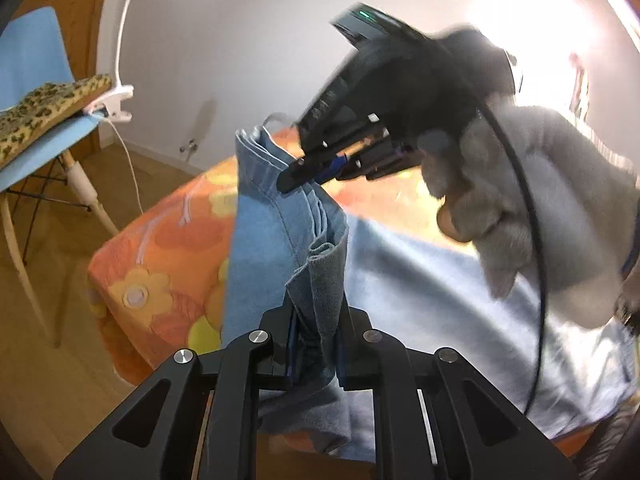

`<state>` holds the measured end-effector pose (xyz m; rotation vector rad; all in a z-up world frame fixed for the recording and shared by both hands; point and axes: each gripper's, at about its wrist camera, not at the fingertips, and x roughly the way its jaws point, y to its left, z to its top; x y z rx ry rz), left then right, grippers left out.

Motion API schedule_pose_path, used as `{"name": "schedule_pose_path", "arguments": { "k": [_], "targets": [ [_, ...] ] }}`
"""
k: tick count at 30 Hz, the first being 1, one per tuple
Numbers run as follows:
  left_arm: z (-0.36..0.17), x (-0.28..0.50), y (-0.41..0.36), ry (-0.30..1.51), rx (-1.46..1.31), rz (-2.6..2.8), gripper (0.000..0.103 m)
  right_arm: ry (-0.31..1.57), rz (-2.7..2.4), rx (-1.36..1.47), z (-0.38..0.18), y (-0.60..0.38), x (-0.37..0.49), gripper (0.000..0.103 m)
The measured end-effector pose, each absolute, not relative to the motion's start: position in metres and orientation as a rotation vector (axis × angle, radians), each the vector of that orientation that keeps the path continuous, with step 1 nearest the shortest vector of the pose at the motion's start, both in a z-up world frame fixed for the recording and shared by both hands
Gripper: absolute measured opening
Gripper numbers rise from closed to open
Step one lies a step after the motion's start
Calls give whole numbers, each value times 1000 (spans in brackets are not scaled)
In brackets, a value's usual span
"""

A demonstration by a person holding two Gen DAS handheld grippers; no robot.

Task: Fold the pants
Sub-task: 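Lift the hem end with both tools and carry it toward the waistband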

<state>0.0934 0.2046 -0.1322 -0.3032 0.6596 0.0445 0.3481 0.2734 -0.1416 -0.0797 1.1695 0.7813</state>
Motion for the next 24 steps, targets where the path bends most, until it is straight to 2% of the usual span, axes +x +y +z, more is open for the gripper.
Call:
{"name": "schedule_pose_path", "arguments": {
  "k": [5,14,19,24],
  "targets": [
    [-76,85,196,601,-268,-11,12,1084,828,22,-88,246,332,6],
    [76,65,152,421,-181,-153,13,794,877,154,72,171,271,6],
    [113,58,90,389,-121,-291,12,666,806,208,121,93,237,3],
    [102,55,-2,408,-57,-458,12,649,686,250,120,-3,211,1]
  ]
}}
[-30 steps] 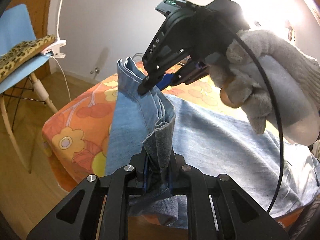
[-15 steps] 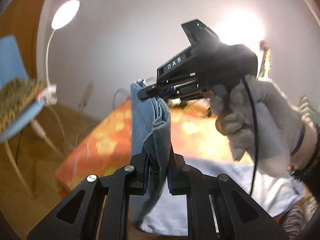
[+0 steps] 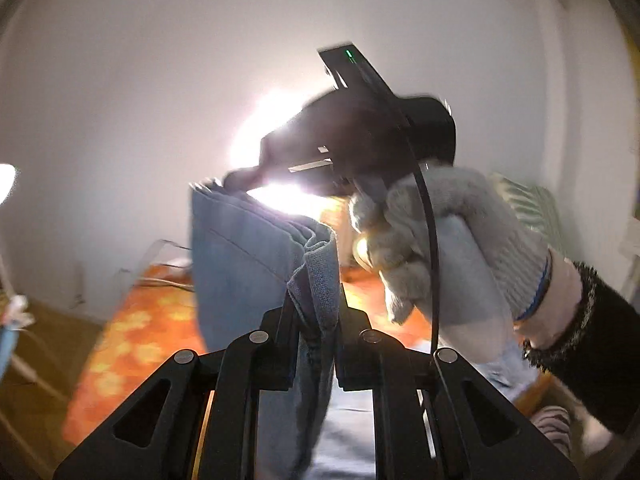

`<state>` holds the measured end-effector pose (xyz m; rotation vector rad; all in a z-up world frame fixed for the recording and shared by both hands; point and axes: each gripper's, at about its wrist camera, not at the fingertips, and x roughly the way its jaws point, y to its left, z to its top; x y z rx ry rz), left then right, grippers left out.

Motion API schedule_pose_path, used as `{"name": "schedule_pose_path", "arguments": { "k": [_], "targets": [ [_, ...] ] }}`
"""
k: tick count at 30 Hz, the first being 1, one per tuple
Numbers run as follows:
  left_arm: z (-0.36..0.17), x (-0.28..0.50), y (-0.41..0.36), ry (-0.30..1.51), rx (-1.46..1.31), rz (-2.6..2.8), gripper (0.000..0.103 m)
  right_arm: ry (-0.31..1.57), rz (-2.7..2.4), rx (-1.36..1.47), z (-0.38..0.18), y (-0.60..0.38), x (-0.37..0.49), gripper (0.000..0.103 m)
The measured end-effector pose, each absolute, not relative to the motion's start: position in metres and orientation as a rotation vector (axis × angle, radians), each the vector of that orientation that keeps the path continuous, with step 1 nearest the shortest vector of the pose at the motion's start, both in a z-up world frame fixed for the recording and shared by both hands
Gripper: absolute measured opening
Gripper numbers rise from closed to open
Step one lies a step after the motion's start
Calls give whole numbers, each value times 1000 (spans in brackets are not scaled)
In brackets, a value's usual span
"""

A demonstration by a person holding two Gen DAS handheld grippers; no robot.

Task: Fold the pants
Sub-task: 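Lift the hem end with both tools and carry it toward the waistband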

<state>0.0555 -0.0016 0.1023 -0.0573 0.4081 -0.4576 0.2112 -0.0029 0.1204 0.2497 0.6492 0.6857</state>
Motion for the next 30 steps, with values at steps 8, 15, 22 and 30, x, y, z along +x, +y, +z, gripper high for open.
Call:
{"name": "schedule_pose_path", "arguments": {
  "k": [8,15,22,30],
  "targets": [
    [-38,58,-172,680,-31,-751,12,743,423,262,36,-184,159,2],
    [-138,45,-237,899,26,-813,12,871,302,453,-81,-308,97,7],
    [-123,35,-218,859,-31,-806,12,946,299,645,-158,-346,71,50],
    [-96,35,-194,779,-76,-787,12,1004,400,807,-188,-318,104,59]
  ]
}}
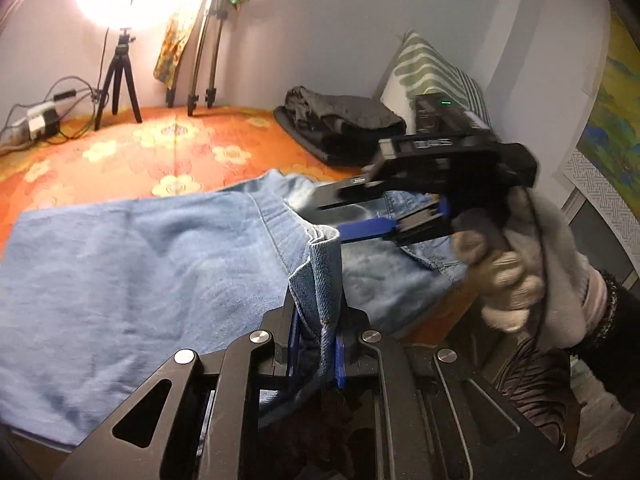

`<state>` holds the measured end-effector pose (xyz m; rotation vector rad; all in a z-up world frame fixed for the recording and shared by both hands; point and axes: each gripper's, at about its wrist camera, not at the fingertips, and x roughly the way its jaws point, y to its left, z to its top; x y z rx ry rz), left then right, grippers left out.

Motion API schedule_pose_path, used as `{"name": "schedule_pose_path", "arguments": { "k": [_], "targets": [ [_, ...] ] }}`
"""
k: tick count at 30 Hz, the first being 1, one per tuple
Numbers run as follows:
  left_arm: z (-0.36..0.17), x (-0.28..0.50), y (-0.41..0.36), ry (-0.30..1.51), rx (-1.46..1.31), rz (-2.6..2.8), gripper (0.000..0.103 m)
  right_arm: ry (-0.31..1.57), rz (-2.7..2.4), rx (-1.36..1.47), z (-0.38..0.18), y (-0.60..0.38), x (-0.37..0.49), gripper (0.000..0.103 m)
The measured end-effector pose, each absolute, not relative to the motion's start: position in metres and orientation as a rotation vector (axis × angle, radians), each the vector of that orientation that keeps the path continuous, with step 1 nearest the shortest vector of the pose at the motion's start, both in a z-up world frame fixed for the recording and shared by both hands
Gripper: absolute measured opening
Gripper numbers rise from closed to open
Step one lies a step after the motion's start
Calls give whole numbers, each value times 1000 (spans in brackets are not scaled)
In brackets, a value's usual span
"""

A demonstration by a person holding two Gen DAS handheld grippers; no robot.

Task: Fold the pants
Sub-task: 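Lift the hem end with both tools and carry it toward the waistband, then lay the hem end on the waistband and open both tools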

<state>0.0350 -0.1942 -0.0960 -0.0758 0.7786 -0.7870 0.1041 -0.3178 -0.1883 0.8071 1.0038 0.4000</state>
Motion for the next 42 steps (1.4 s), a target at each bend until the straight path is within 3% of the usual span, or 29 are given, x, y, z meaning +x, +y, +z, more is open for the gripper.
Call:
{"name": "schedule_pose_path", "arguments": {
  "k": [6,7,9,17,23,33,42],
  "targets": [
    [-95,31,-190,772,-96,-788,12,1014,404,874,-204,-298,138,58],
    [-94,29,-190,771,-92,-788,12,1016,393,857,-204,-296,141,52],
    [-92,27,-192,767,-79,-785,12,1018,380,770,-196,-284,149,10],
    [-65,19,-239,685,-19,-837,12,884,342,447,-108,-293,133,9],
    [-54,9,-305,635,39,-930,12,871,247,358,-82,-345,108,9],
    [-89,11,-406,705,113,-1056,12,916,116,427,-127,-456,80,9],
    [-111,19,-428,776,178,-1086,12,977,86,461,-172,-480,87,9]
  ]
}}
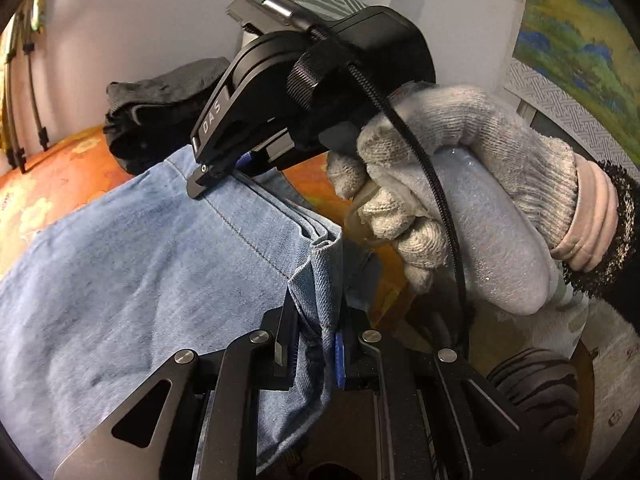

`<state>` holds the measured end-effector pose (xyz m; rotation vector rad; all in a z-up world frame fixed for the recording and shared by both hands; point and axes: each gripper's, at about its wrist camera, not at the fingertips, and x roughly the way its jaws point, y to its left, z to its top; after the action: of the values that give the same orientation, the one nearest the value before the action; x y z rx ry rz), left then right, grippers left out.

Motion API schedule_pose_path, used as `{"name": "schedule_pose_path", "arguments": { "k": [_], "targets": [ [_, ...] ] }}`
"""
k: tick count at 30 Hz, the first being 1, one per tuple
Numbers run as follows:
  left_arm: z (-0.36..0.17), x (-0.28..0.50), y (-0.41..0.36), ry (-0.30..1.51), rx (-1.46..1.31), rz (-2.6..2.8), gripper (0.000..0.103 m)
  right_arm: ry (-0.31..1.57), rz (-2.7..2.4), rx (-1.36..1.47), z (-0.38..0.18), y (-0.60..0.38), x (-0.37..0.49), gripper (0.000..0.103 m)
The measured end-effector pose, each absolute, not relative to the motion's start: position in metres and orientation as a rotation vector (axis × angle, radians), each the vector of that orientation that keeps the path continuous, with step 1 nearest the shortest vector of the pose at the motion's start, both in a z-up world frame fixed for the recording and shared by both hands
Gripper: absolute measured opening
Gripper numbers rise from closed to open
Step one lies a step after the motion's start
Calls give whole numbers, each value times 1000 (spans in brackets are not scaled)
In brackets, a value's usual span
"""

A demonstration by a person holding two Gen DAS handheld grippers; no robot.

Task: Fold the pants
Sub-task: 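Lay the hem end on the waistband and open both tools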

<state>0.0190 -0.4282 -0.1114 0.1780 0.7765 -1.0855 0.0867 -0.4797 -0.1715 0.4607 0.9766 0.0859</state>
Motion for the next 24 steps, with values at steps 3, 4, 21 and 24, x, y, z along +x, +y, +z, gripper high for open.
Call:
{"name": "schedule_pose_path", "arguments": {
  "k": [3,4,21,24],
  "targets": [
    [-113,19,-430,793,203,-1094,13,987,79,465,-178,-480,85,9],
    [-113,21,-433,806,203,-1098,13,989,77,468,-179,-480,85,9],
    [-78,27,-260,868,158,-886,37,867,-139,252,-111,-445,65,35],
    [-78,38,-198,860,142,-733,37,814,-28,248,-90,-411,64,35]
  ]
}}
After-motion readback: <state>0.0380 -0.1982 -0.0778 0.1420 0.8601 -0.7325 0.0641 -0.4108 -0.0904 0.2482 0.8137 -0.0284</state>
